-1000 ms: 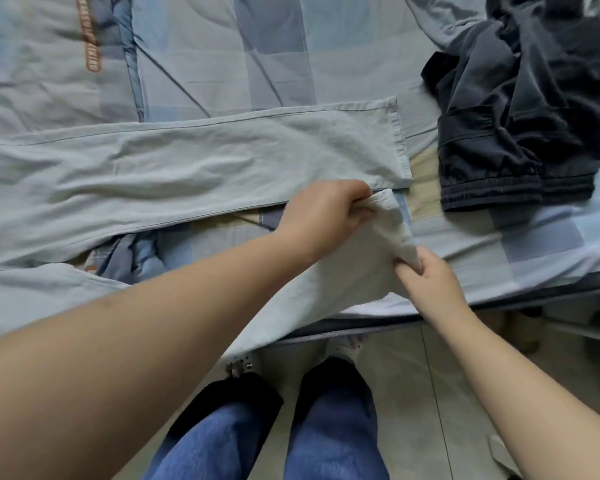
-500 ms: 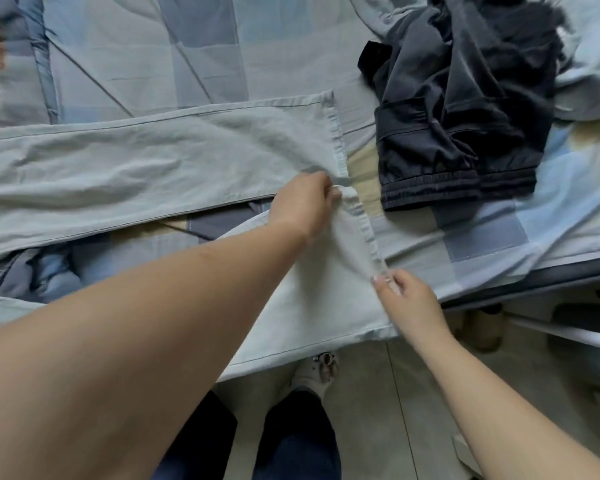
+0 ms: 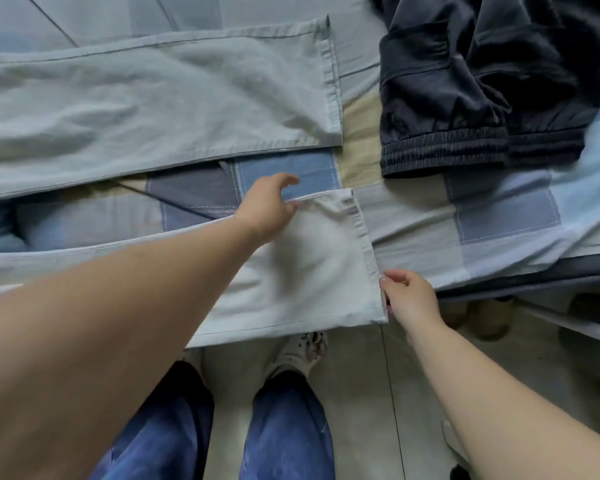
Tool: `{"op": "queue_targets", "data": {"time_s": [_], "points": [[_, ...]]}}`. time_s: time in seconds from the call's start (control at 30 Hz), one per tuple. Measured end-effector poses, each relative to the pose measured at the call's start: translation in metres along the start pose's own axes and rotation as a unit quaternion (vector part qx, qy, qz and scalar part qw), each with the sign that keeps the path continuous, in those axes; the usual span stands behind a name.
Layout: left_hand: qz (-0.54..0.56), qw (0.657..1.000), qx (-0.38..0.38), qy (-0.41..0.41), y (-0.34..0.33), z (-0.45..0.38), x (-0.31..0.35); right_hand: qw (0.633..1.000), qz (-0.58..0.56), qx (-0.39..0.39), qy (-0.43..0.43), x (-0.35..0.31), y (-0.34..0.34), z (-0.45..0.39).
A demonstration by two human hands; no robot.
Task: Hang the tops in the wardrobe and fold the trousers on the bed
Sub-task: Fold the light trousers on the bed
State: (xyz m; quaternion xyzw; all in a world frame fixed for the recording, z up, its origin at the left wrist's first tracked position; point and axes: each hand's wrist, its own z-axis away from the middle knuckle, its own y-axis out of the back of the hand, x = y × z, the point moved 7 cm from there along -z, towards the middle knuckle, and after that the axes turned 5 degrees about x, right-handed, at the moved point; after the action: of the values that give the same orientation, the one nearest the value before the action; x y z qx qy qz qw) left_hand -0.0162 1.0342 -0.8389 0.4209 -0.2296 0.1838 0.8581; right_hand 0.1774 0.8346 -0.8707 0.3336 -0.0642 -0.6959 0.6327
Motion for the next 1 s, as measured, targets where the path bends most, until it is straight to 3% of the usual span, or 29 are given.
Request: {"op": "queue_targets", "data": {"time_s": [0.13, 0.23, 0.33, 0.47, 0.63, 1.0], "points": [[0.121, 0.985, 0.042, 0.117, 0.018, 0.061, -0.071, 0.987, 0.077, 0.088, 0.114, -0.024, 0.003, 0.022], [0.185, 0.961, 0.062, 0.195, 0.034, 0.115, -0.125, 0.989, 0.016, 0.039, 0.141, -0.042, -0.025, 0.055], [0.260, 0.922, 0.096, 0.270, 0.055, 0.161, -0.175, 0.992, -0.060, -0.080, 0.080, -0.051, -0.079, 0.097], [0.376, 0.856, 0.115, 0.335, 0.080, 0.211, -0.230, 0.977, -0.115, -0.178, 0.025, -0.058, -0.160, 0.165], [0.473, 0.781, 0.156, 0.376, 0.135, 0.265, -0.310, 0.953, -0.169, -0.242, -0.069, -0.053, -0.272, 0.250], [0.554, 0.670, 0.184, 0.460, 0.238, 0.360, -0.517, 0.911, -0.177, -0.306, -0.213, -0.025, -0.504, 0.422]]}}
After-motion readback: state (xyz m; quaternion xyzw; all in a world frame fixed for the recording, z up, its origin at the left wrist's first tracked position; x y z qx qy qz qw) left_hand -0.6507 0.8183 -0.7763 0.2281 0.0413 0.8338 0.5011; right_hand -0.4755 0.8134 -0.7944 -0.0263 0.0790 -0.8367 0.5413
